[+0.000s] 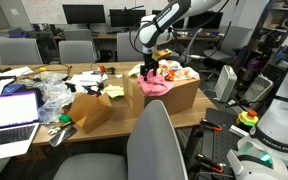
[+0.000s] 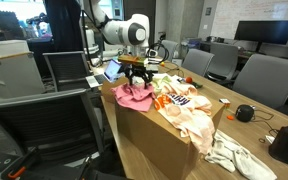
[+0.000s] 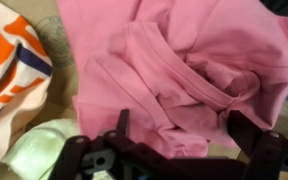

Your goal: Pick up two clothes from the box and put them on the chair.

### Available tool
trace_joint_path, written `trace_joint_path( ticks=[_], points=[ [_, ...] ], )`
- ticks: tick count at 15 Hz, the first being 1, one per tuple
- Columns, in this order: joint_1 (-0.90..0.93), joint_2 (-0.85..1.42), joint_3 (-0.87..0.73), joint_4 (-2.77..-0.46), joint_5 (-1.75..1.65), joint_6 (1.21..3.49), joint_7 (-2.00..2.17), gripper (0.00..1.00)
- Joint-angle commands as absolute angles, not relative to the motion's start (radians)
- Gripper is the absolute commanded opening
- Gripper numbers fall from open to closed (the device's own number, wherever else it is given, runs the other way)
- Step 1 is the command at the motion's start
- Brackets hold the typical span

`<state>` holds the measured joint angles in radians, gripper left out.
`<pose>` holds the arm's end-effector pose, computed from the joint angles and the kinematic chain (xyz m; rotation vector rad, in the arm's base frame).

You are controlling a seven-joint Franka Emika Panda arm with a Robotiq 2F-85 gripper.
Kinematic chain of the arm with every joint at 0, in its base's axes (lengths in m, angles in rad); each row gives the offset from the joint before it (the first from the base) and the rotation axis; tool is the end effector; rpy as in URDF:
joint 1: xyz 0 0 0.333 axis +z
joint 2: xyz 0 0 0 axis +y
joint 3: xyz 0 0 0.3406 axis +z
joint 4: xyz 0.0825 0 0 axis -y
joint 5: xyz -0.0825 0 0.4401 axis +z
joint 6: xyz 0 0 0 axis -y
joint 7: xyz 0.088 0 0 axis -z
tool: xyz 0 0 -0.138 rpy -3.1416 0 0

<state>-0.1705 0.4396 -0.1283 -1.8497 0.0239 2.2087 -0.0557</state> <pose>0.6532 -0.1966 0.2361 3.0929 -0.3856 -0.1278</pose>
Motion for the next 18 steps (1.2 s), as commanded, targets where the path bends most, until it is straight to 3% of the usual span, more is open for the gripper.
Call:
trace_joint_path(
  ticks=[1,6,17,18],
  points=[
    [-0.107,0.412,-0.172,-1.891,-0.099,2.327,0.094,1.00],
    [-0.068,0.405,-0.172,-1.925,-0.181,2.317,0.179,1.00],
    [-0.122,0.412,-0.127,-1.983,0.026,2.225,0.124,1.00],
    [-0.123,0.410,-0.129,-1.983,0.031,2.224,0.123,0.75]
  ],
)
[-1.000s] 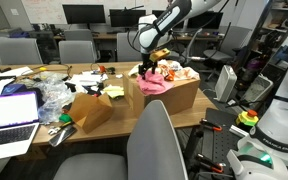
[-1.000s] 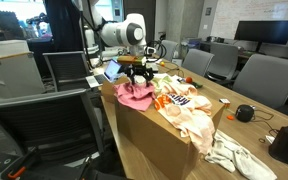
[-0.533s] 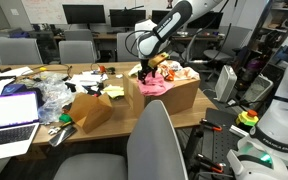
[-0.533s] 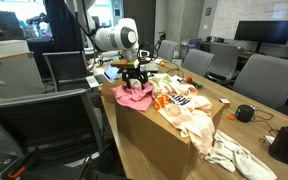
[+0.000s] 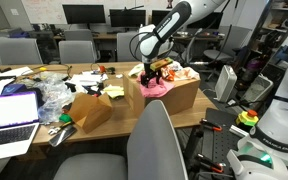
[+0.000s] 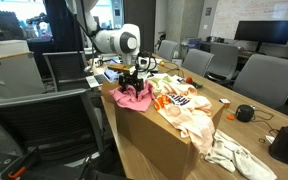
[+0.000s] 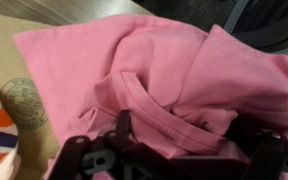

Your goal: Pick up two clothes from the box and put them on the chair.

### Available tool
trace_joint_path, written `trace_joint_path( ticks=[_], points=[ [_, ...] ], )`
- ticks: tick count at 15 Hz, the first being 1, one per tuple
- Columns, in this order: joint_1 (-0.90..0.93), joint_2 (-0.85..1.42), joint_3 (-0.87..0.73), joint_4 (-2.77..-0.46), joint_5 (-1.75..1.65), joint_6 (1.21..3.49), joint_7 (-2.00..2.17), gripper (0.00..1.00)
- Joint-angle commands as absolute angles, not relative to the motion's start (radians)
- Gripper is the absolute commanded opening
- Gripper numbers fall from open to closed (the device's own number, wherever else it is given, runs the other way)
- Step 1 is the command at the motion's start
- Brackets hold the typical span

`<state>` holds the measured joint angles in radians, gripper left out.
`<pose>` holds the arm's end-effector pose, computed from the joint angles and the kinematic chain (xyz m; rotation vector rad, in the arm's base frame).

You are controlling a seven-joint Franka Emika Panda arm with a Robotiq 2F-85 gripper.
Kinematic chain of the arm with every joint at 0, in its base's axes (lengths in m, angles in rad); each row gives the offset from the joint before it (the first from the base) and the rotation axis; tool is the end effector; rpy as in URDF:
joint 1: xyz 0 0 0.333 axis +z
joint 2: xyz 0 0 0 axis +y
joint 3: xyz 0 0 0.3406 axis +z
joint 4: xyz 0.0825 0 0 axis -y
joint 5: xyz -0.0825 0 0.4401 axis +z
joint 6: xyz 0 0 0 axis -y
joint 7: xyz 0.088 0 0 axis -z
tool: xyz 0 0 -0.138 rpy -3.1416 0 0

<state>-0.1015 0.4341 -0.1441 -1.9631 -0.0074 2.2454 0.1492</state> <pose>0.6243 -0.1569 0.1926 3.0178 -0.5820 -0.2319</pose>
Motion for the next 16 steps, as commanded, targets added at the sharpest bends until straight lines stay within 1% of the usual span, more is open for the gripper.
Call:
trace_joint_path(
  ticks=[1,3,4,6,10,11,12,14,16],
  points=[
    [-0.125,0.407,-0.129,-1.984,0.037,2.226,0.119,0.74],
    [-0.124,0.401,-0.130,-1.984,0.044,2.225,0.118,0.59],
    [-0.123,0.397,-0.130,-1.984,0.045,2.224,0.119,0.49],
    [-0.119,0.388,-0.133,-1.986,0.038,2.223,0.126,0.36],
    [-0.116,0.349,-0.136,-1.994,0.030,2.217,0.127,0.05],
    [-0.114,0.333,-0.137,-1.997,0.027,2.219,0.126,0.01],
    [-0.112,0.316,-0.138,-2.001,0.021,2.220,0.126,0.00],
    [-0.108,0.269,-0.140,-2.010,0.009,2.218,0.125,0.03],
    [-0.105,0.214,-0.141,-2.018,-0.006,2.217,0.123,0.03]
  ],
)
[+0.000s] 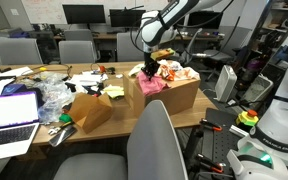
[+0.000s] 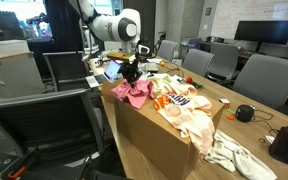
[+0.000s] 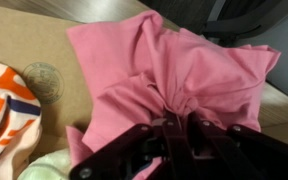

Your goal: Pick up two clothes from the box and put them on the chair.

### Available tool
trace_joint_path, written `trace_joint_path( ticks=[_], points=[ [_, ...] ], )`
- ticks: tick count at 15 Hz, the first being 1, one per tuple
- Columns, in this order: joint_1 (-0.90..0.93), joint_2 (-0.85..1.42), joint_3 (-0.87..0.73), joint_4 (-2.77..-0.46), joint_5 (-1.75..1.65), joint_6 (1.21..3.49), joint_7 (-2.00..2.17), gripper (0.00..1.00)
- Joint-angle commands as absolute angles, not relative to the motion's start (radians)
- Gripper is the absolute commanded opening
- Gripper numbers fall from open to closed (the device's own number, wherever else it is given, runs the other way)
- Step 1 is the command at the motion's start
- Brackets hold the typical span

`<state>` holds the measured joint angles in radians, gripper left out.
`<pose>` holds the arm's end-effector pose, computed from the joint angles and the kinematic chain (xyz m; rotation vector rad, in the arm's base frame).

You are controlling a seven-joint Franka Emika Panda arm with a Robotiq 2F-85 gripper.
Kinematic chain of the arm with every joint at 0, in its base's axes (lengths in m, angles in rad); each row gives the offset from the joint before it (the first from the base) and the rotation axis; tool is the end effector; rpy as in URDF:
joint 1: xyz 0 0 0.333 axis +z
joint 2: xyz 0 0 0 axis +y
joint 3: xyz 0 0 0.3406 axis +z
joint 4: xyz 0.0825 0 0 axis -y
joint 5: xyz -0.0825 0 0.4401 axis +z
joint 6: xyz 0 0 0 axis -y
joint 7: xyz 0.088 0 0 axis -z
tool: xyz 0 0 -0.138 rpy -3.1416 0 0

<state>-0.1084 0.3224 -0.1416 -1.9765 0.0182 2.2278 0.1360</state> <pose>0.6282 -0.1581 0.2567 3.0531 -0.6061 -0.1080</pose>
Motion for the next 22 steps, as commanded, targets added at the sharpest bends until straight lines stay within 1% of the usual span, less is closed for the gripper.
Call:
trace_joint_path(
  ticks=[1,6,10,22],
  points=[
    [-0.103,0.186,-0.141,-2.021,-0.014,2.213,0.123,0.03],
    [-0.092,0.046,-0.126,-2.041,-0.064,2.180,0.103,0.03],
    [-0.075,-0.042,-0.090,-2.059,-0.080,2.131,0.002,0.03],
    [0.046,-0.166,0.042,-2.119,-0.198,2.069,-0.248,0.03]
  ],
)
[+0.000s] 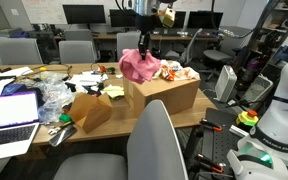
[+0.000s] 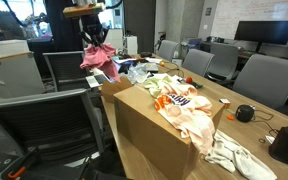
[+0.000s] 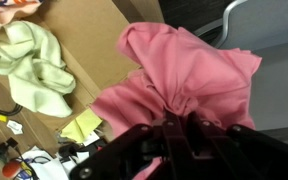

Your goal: Pick up two clothes from the box and put them on the chair.

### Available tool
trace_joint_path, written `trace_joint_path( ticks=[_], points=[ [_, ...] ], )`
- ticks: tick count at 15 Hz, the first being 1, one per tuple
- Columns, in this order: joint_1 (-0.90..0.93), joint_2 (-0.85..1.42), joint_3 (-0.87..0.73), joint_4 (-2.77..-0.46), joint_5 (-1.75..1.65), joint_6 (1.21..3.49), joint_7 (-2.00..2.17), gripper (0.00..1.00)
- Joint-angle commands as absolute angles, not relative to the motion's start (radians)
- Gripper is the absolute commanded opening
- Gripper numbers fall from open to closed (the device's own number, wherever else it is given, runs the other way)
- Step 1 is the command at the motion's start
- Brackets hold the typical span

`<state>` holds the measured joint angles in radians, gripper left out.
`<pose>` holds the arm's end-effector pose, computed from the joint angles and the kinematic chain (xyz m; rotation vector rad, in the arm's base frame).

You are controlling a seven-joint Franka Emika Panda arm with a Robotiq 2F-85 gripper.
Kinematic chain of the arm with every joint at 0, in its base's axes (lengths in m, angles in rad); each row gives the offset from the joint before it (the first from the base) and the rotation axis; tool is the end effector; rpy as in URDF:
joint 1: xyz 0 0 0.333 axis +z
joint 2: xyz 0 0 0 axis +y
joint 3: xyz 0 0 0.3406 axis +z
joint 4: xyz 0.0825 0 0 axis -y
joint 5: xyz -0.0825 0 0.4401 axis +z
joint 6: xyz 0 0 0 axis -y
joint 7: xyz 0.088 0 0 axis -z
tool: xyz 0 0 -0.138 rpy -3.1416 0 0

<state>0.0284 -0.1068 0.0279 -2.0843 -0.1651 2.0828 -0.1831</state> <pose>0.5848 0.0205 0.4551 2.9445 0.4644 0.1421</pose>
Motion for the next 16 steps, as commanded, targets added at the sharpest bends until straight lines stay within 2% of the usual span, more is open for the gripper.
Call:
trace_joint_path(
  ticks=[1,9,16],
  points=[
    [0.052,-0.177,0.046,-2.129,-0.206,2.071,-0.267,0.03],
    [0.074,-0.296,0.049,-2.249,-0.215,2.093,-0.356,0.03],
    [0.157,-0.465,0.077,-2.480,-0.182,2.056,-0.390,0.03]
  ],
)
